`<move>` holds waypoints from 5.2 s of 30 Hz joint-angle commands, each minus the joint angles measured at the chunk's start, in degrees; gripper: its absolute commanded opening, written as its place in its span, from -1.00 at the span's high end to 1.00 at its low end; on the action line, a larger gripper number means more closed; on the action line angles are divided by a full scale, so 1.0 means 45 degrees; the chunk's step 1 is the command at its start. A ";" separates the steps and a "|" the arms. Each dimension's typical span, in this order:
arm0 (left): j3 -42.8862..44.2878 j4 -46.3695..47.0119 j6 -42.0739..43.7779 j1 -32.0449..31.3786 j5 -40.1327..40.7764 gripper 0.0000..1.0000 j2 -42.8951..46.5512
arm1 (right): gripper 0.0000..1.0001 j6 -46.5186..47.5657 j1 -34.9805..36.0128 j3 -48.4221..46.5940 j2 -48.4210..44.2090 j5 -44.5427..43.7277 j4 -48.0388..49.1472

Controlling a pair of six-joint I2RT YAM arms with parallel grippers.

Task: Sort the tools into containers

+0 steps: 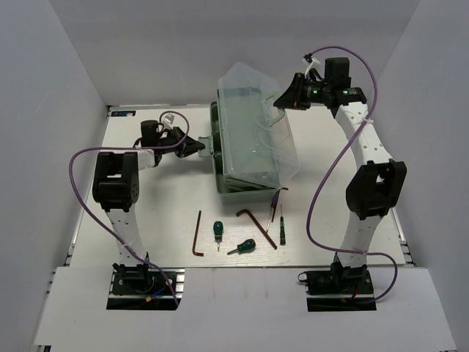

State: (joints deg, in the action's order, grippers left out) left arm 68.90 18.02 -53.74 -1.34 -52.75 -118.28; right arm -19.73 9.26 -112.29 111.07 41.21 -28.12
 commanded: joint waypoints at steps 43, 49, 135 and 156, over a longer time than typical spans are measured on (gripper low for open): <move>0.2735 -0.1856 0.0808 0.1959 0.0512 -0.19 0.0385 | 1.00 0.9198 -0.3857 0.3371 -0.3685 0.2337 -0.2103; 0.5055 -0.6806 0.4647 0.1941 0.2186 -0.40 0.2157 | 0.84 1.2551 -0.1303 0.7764 -0.5361 0.1334 -0.6552; 0.1446 -0.8595 0.9011 -0.1850 0.5394 -0.36 0.3491 | 0.57 0.3798 -0.0279 -0.0765 -0.0700 -0.8983 -0.3576; 0.2325 -0.8828 0.8660 -0.2201 0.5629 -0.36 0.3099 | -0.24 0.5007 -0.0318 -0.2843 0.0398 -0.7481 -0.2212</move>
State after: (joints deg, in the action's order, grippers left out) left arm 76.97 -22.33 -14.35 -10.63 -26.61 -106.34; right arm 0.43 7.57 -124.33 117.78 3.53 -43.77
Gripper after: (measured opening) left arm 0.681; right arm 0.600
